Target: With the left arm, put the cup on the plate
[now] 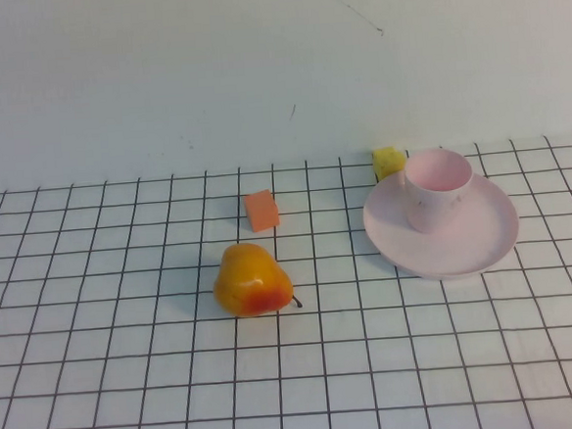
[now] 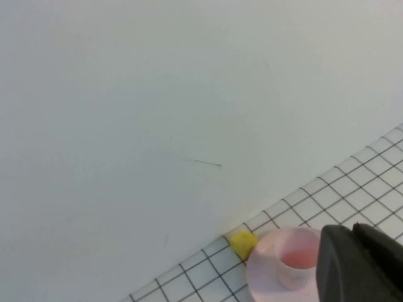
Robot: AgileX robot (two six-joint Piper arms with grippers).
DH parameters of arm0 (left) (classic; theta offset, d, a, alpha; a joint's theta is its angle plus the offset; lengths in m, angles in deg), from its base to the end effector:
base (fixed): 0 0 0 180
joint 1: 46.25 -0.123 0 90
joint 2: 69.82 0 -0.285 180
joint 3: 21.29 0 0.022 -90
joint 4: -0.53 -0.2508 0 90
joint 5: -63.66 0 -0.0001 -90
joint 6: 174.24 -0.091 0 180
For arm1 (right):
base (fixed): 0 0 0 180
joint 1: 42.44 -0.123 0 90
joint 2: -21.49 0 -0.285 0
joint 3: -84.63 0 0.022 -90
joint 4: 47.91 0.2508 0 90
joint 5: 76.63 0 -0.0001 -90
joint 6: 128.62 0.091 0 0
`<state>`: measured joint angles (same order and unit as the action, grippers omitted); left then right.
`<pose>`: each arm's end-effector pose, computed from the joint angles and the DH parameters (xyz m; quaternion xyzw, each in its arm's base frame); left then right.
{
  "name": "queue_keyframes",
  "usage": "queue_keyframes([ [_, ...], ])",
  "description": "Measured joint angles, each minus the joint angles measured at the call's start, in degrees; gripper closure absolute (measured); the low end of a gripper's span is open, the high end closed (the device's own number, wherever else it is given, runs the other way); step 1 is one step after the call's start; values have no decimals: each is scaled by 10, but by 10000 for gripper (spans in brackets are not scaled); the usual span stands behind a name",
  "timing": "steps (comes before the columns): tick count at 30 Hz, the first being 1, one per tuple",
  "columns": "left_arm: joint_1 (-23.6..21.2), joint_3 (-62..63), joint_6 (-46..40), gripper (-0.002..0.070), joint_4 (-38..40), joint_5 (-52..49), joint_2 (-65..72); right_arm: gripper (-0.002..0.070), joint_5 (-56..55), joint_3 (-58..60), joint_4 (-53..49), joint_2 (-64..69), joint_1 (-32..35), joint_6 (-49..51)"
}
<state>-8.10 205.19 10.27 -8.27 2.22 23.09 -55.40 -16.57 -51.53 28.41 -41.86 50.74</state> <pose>0.2175 -0.1553 0.5691 0.2236 0.7744 -0.1427 0.5744 0.0525 -0.0026 0.1714 -0.0173 0.8032 -0.0330 0.5946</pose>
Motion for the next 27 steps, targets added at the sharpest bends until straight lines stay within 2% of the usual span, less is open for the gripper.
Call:
queue_keyframes([
  [5,0,-174,26,676,26,68,-104,678,0,0,0,0,0,0],
  [10,0,-296,27,676,34,44,-155,678,0,0,0,0,0,0],
  [16,0,-354,27,676,22,-20,-161,678,0,0,0,0,0,0],
  [20,0,-356,32,676,-5,-26,-161,678,0,0,0,0,0,0],
  [23,-5,-366,57,676,-38,4,-176,678,0,0,0,0,0,0],
  [27,-23,-407,82,676,-60,113,-229,678,0,0,0,0,0,0],
])
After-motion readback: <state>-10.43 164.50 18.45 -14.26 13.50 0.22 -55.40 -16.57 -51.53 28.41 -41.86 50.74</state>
